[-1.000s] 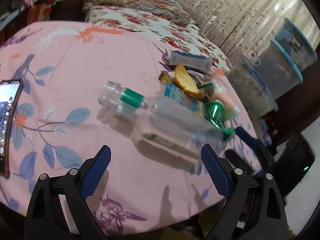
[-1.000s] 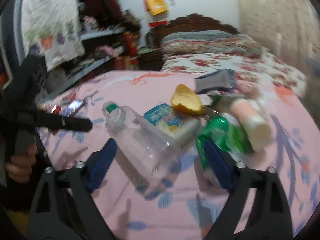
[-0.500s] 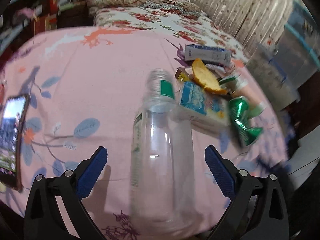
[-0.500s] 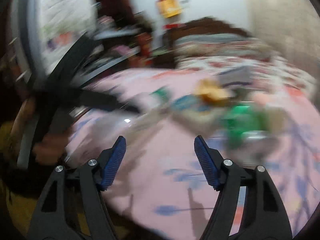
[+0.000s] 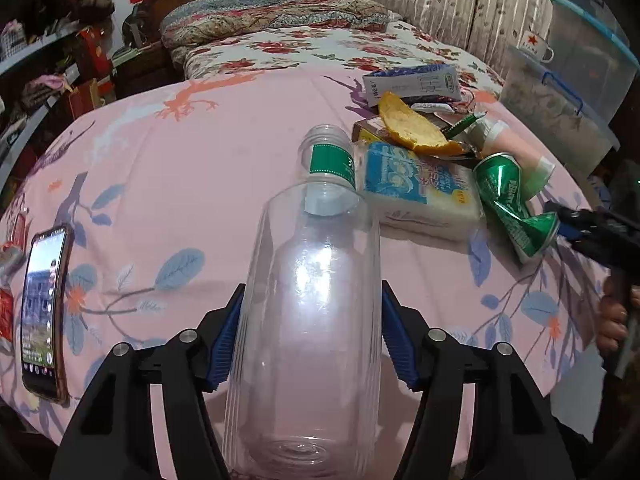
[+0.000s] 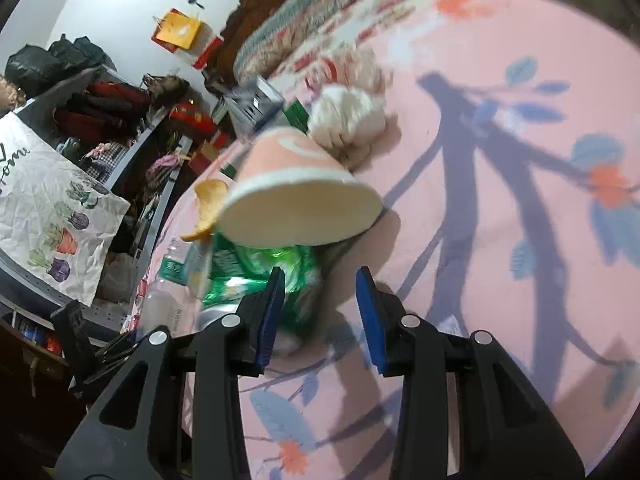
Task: Collect trash
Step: 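Grasp the clear plastic bottle with left gripper while right gripper grasps the green can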
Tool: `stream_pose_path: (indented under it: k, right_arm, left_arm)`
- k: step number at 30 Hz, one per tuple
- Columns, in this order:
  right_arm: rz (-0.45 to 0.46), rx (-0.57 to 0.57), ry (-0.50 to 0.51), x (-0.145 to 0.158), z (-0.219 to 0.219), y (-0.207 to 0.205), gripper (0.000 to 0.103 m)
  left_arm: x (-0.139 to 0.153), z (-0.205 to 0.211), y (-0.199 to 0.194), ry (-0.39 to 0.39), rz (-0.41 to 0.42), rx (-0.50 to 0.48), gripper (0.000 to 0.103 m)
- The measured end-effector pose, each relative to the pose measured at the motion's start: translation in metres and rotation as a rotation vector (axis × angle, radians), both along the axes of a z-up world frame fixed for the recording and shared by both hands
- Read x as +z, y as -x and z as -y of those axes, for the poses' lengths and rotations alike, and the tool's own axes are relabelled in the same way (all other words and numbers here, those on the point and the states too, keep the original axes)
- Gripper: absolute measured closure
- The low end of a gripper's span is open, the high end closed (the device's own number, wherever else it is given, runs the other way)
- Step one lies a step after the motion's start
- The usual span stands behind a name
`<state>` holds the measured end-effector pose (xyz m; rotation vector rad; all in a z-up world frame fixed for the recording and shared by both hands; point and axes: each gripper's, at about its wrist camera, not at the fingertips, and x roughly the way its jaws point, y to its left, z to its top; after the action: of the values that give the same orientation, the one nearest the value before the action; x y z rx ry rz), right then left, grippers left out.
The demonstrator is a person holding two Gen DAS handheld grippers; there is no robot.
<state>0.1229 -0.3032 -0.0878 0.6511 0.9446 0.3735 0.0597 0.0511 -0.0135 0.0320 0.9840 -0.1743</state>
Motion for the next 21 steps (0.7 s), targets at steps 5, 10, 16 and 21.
stream_pose_path:
  k: [5, 10, 16, 21]
  right_arm:
    - [0.02, 0.072, -0.05, -0.007, -0.028, -0.006, 0.061]
    - [0.074, 0.164, -0.091, 0.0, -0.065, -0.005, 0.061]
    - [0.126, 0.205, -0.13, 0.012, -0.08, 0.002, 0.06]
    - [0.089, 0.285, -0.086, 0.007, -0.119, -0.002, 0.059]
  left_arm:
    - [0.011, -0.03, 0.009, 0.171, -0.002, 0.034, 0.045]
    - [0.036, -0.024, 0.015, 0.231, 0.076, -0.031, 0.045]
    - [0.03, 0.013, 0.01, 0.243, 0.05, -0.168, 0.045]
    - [0.02, 0.02, 0.008, 0.244, 0.026, -0.204, 0.045]
